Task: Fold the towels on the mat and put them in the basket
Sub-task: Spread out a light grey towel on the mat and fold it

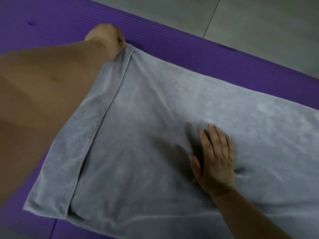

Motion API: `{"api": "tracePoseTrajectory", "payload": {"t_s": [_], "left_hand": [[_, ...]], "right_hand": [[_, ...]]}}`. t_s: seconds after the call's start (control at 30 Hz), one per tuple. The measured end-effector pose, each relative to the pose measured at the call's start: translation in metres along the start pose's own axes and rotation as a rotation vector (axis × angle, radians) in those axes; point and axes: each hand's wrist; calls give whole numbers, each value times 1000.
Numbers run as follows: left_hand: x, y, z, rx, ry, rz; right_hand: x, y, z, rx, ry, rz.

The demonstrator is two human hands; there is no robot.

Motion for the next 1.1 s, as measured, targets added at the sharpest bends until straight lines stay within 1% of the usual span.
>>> {"api": "tracePoseTrajectory", "payload": {"t_s": [0.13,0.2,0.27,0.33,0.4,0.47,0.53,0.6,0.63,0.67,0.73,0.83,0.93,1.03,1.1], "left_hand": [[-6,-11,8,-44,63,12],[-3,-18,9,-57,96,16],[-3,-20,9,-69,93,-21],[-2,-24,5,-101,94,-96],[-3,-28,-9,-174,109,-221],[-6,-29,-33,-252,84,-379],[1,-37,-73,-303,55,-421],[11,-50,-128,-327,0,-387],[16,-58,-158,-313,-14,-348],[22,-65,-186,-280,7,-311],[30,-77,-234,-221,121,-299],[32,-88,-277,-236,253,-347],[38,-92,-282,-262,295,-314],[47,-83,-276,-276,232,-288],[53,-72,-280,-208,95,-191]], "right_hand": [[17,10,-9,-104,-2,-5],[25,8,-23,-71,-52,-67],[24,1,-34,-24,-95,-83],[18,-6,-34,32,-100,-69],[16,-8,-35,53,-103,-75],[15,-6,-35,45,-108,-80],[17,-5,-36,86,-113,-81],[16,-5,-35,87,-104,-81],[16,-6,-35,82,-100,-86],[16,-5,-35,83,-99,-91],[17,-4,-35,77,-99,-92],[17,-4,-35,80,-114,-82],[20,-2,-36,92,-126,-69],[17,8,-40,104,-63,-32],[17,19,-48,71,5,-10]]}}
Point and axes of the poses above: each hand's wrist, its own z-axis towards the middle knuckle, its own y-axis out of the back of the hand, x = y × z, and after that the axes turned 1 degree about x, right-handed
